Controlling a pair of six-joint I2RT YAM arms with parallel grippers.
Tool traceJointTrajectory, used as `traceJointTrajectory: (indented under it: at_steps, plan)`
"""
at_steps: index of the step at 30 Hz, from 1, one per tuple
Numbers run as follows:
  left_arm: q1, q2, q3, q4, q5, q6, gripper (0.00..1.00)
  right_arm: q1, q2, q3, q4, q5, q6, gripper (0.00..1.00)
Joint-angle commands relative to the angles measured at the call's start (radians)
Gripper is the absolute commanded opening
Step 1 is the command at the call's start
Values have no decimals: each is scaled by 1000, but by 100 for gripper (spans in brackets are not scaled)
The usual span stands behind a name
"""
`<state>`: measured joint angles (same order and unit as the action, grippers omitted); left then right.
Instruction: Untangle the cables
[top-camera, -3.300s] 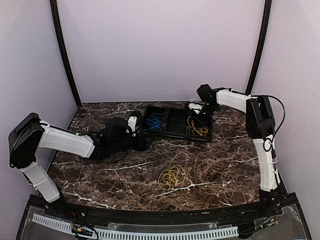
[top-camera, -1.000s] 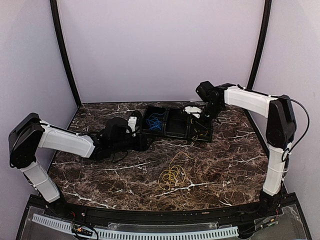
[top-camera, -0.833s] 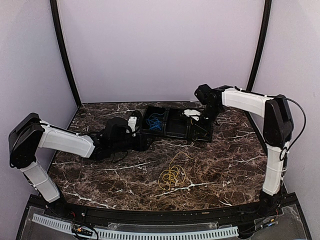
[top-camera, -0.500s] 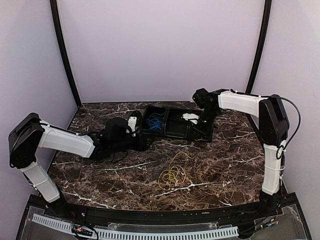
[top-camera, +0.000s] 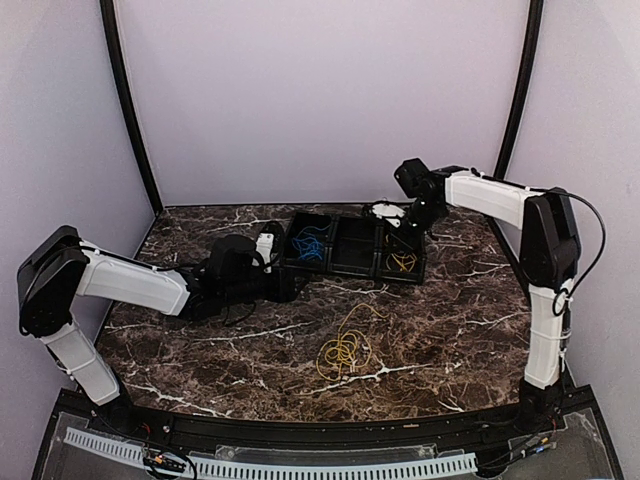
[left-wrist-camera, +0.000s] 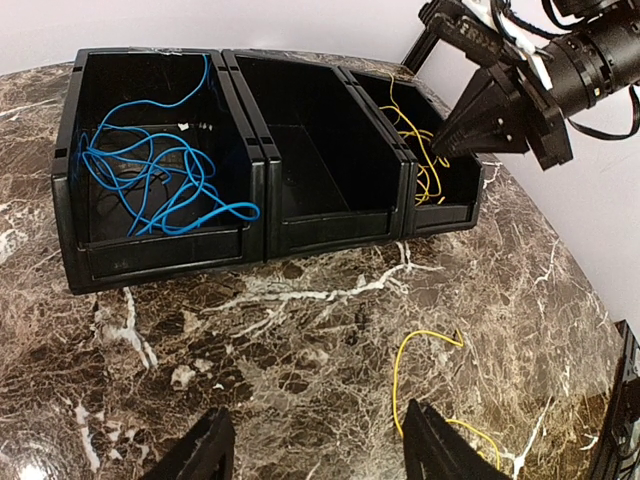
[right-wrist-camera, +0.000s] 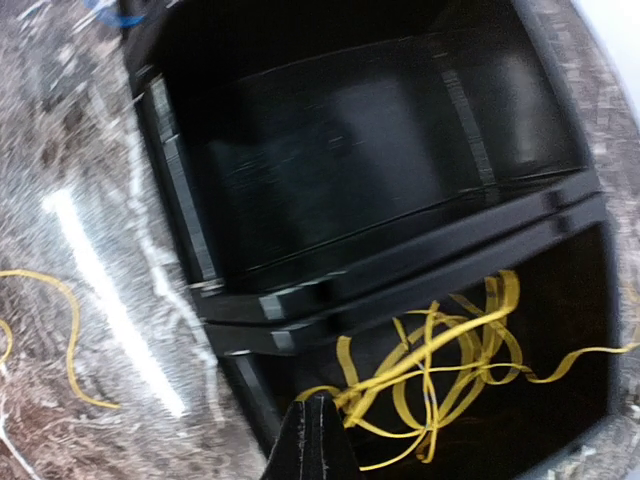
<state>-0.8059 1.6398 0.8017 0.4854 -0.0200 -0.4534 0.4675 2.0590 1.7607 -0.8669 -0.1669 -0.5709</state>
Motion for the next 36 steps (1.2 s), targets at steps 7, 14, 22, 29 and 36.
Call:
traceJointTrajectory:
  at_steps: [7, 14, 22, 29, 36]
  plan:
    - [-1, -26, -3, 7, -2, 3, 60, -50, 111, 61, 108, 28, 27, 0]
    - [-1, -21, -2, 11, -2, 1, 60, -52, 111, 73, 75, 15, 33, 0]
    - [-1, -16, 4, 7, -2, 1, 60, -66, -7, 84, 32, 81, 13, 33]
    - [-1, 3, 18, 10, 7, -2, 60, -139, -20, 131, 53, 106, 31, 42]
    - [-1, 2, 28, -2, 13, -9, 60, -219, 102, 288, 71, -37, 185, 44]
